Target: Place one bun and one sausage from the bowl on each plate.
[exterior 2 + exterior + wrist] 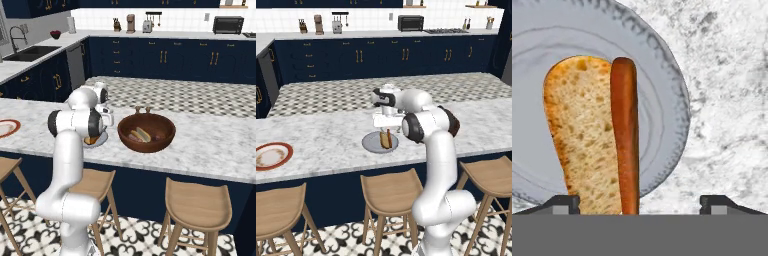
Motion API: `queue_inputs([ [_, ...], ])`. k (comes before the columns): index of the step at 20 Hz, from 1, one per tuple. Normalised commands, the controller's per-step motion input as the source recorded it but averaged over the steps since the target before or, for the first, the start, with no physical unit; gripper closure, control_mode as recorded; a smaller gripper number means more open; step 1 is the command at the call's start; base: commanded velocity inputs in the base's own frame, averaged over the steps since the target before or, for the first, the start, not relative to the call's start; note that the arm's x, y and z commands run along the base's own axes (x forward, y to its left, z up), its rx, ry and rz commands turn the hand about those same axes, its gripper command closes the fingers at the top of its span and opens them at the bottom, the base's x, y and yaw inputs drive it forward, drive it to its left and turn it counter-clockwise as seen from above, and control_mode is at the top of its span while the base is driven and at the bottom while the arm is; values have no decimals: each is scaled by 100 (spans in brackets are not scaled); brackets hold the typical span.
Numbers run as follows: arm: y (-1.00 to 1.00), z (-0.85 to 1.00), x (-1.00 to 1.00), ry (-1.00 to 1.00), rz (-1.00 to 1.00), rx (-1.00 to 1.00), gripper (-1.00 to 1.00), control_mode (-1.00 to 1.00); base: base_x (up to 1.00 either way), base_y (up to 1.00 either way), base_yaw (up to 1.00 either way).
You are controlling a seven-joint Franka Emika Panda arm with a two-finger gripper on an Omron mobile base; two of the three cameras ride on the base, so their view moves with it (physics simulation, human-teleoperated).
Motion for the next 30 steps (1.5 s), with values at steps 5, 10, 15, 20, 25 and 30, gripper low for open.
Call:
queue_inputs([
  [5, -18, 63, -58, 0, 0, 0, -100, -100, 0, 0, 0],
  [10, -52, 41, -40, 0, 0, 0, -100, -100, 0, 0, 0],
  [15, -88, 12, -4, 0, 1, 0, -100, -100, 0, 0, 0],
  [20, -82, 30, 12, 0, 3, 5, -100, -100, 0, 0, 0],
  [25, -74, 1, 6, 0, 6, 3, -100, -100, 0, 0, 0],
  [30, -76, -7, 2, 0, 10, 0, -100, -100, 0, 0, 0],
])
